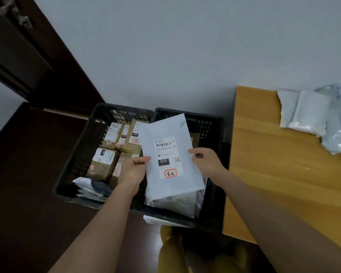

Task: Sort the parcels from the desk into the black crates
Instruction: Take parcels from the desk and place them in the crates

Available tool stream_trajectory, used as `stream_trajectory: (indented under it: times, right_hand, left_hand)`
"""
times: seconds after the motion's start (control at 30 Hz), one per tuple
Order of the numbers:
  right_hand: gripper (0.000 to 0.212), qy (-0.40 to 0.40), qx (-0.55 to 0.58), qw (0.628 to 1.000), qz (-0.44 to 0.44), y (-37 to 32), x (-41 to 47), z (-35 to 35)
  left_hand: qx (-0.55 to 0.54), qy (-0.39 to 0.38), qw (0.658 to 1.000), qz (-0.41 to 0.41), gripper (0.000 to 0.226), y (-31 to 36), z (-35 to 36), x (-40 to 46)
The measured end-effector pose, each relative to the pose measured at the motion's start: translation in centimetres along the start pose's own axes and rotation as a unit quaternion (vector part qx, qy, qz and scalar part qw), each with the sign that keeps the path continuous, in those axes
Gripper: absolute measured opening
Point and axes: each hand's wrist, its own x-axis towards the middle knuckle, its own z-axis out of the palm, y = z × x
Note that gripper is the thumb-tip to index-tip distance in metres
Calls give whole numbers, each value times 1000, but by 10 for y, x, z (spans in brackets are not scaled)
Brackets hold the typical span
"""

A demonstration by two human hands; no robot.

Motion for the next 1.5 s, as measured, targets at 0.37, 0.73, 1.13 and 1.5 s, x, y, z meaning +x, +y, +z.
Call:
stream_trajectory:
  times: [0.37, 0.73, 1.13, 1.5]
  right_hand:
    - [30, -52, -6, 975, 217, 118, 38, 57]
    - [50, -77, -203, 930, 298, 204, 90, 95]
    - [78, -204, -282, 915, 206, 222, 96, 116]
    - [96, -57, -362, 930, -1, 121, 28, 62]
  left_hand:
    - [112, -149, 980, -76, 15, -89, 56, 75]
    - [158, -291, 934, -131, 21, -175, 104, 135]
    - [600, -314, 731, 78, 63, -198, 104, 148]
    - [584, -191, 771, 169, 77, -98, 68, 63]
